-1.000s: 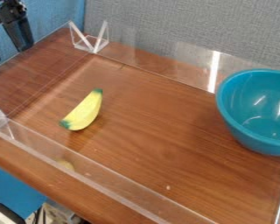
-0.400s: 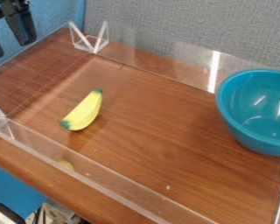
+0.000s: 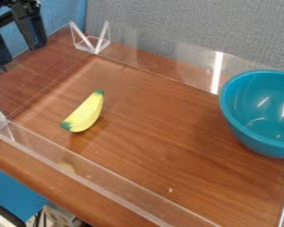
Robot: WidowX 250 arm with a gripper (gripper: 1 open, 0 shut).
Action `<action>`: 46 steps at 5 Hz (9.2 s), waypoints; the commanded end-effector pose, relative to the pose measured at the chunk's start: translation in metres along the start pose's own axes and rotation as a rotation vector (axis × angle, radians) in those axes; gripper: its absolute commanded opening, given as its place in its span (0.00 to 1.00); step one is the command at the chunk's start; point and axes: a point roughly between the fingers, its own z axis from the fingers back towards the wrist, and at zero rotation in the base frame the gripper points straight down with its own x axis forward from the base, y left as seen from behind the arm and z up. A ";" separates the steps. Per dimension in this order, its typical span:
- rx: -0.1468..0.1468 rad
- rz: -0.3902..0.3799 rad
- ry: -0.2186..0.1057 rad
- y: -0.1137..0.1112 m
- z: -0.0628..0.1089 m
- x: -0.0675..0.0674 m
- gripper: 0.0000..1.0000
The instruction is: Remove the mushroom from the blue bowl and put it on the table
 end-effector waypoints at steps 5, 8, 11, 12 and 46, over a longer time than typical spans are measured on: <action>0.054 -0.086 0.019 0.009 0.021 0.003 1.00; 0.070 -0.173 0.076 0.003 0.010 0.003 0.00; 0.102 -0.307 0.166 -0.009 0.007 -0.001 1.00; 0.120 -0.420 0.190 -0.033 -0.002 0.000 0.00; 0.716 -0.735 -0.106 -0.150 -0.143 0.102 1.00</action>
